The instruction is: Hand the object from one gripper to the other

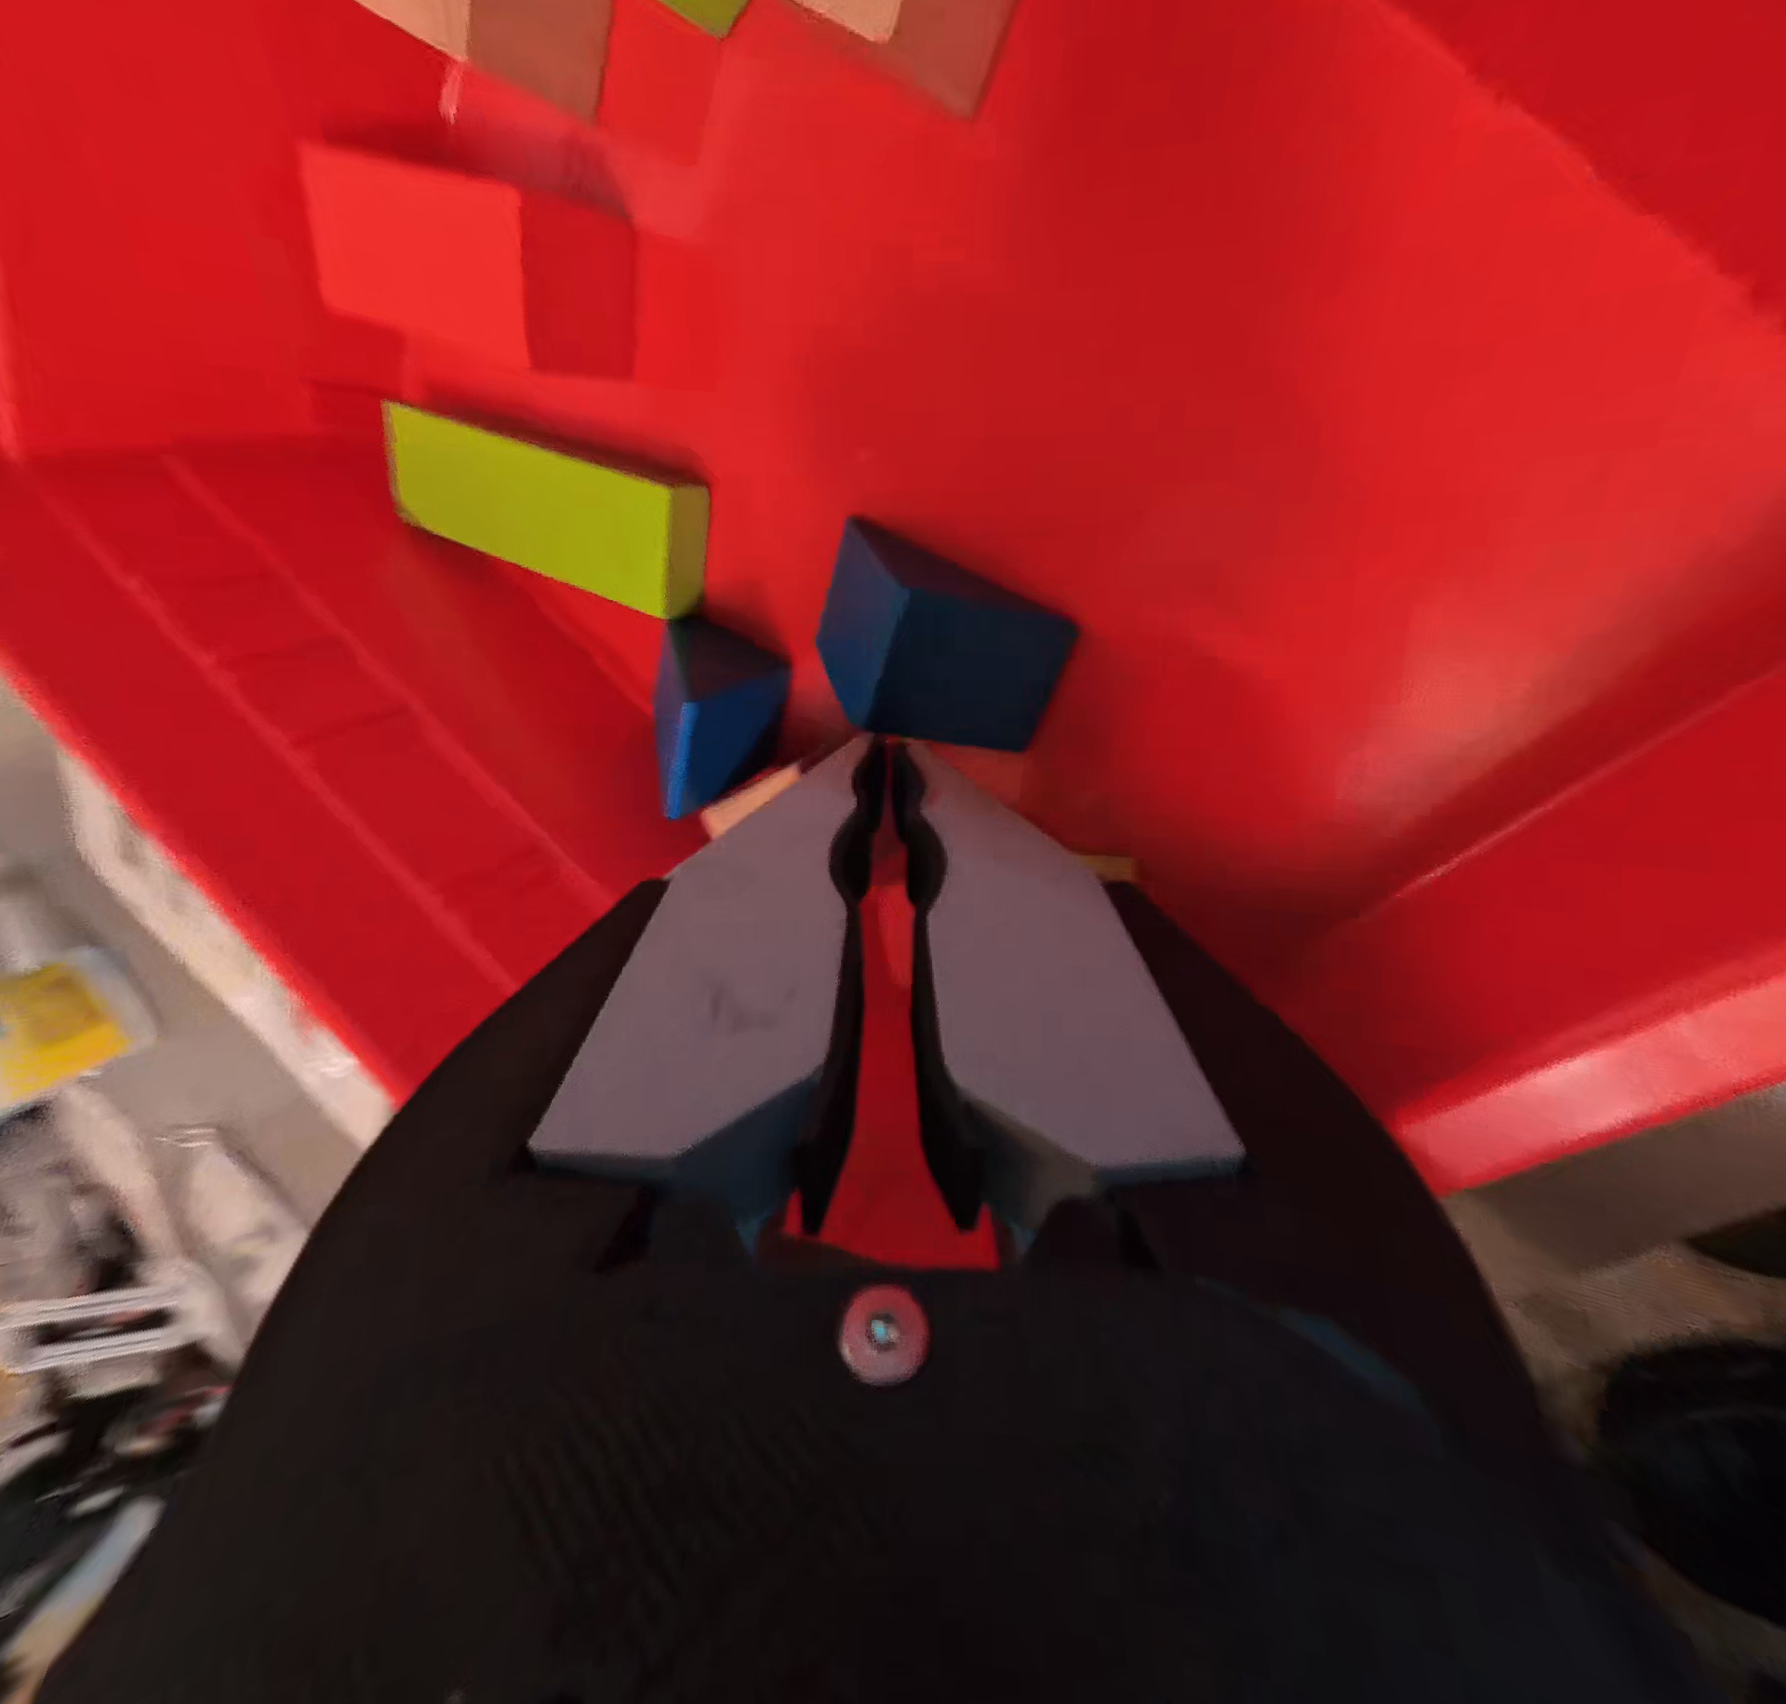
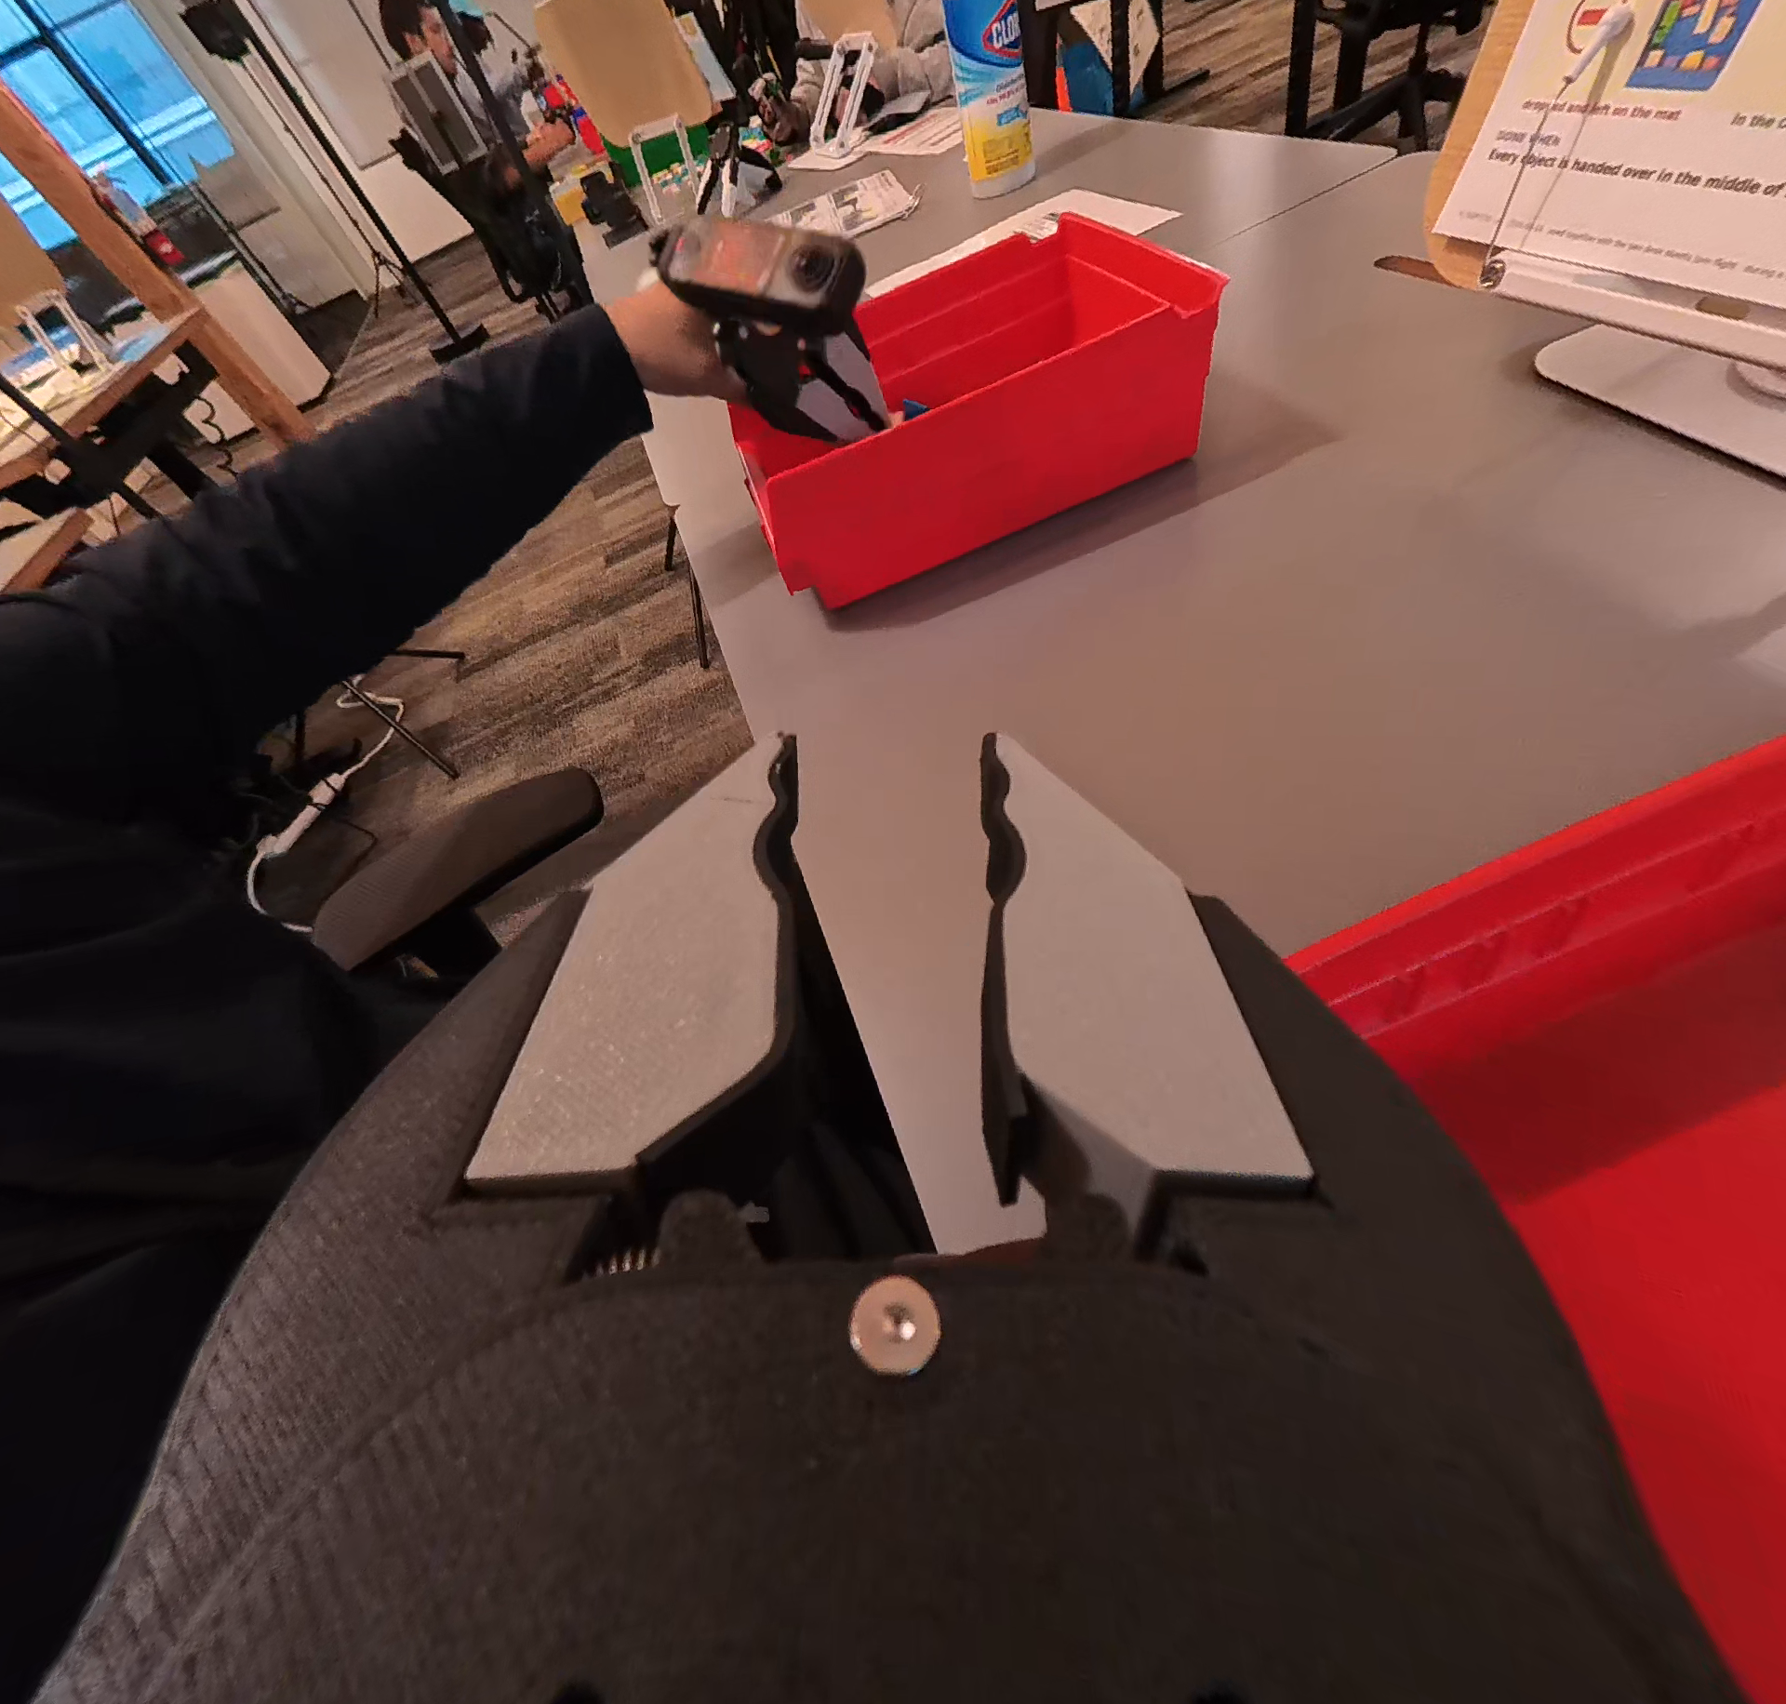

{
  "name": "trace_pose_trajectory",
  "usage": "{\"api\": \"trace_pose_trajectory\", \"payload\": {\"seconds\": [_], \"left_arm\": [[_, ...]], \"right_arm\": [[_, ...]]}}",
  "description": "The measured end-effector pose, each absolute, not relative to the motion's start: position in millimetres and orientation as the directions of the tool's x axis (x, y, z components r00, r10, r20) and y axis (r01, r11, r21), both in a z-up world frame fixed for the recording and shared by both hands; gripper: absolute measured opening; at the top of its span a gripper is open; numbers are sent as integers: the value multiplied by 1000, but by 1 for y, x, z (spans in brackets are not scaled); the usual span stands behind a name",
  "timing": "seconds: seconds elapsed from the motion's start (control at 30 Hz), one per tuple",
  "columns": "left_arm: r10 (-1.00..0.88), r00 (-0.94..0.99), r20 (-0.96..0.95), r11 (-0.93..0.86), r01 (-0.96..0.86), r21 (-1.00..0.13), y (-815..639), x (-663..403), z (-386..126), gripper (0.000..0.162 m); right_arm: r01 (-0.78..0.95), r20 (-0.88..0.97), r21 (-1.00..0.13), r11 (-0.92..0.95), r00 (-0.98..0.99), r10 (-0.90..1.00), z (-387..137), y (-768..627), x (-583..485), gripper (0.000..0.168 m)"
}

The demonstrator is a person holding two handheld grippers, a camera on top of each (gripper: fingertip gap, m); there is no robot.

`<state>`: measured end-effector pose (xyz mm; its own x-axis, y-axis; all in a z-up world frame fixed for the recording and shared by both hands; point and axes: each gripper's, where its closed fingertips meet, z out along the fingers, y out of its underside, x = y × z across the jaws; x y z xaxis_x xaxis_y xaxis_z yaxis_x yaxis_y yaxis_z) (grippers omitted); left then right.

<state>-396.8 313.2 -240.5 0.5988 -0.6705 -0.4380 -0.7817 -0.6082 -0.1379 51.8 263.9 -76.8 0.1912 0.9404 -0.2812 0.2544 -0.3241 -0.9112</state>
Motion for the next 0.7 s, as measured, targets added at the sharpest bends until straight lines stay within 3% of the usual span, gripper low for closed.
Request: {"api": "trace_pose_trajectory", "payload": {"seconds": [0.13, 0.2, 0.27, 0.43, 0.6, 0.7], "left_arm": [[-615, 715, -332, -697, -690, -197, 311, -377, -244, 10], [-561, 766, -313, -767, -624, -150, 307, -382, -252, 15], [-470, 840, -272, -848, -515, -124, 304, -383, -259, 10], [-223, 975, -3, -944, -217, -250, 311, -357, -245, 58], [4, 1000, 15, -943, 9, -333, 332, -364, -237, 71], [65, 996, 56, -954, 78, -290, 337, -352, -254, 71]], "right_arm": [[281, -257, -911, -303, 189, 948, -80, 260, 48, 36], [285, -253, -911, -299, 187, 949, -80, 259, 48, 37], [289, -249, -910, -297, 190, 950, -81, 258, 50, 37], [271, -246, -917, -293, 195, 950, -76, 259, 56, 36], [237, -255, -925, -296, 190, 948, -69, 261, 59, 36], [242, -253, -925, -292, 178, 951, -68, 258, 56, 36]]}}
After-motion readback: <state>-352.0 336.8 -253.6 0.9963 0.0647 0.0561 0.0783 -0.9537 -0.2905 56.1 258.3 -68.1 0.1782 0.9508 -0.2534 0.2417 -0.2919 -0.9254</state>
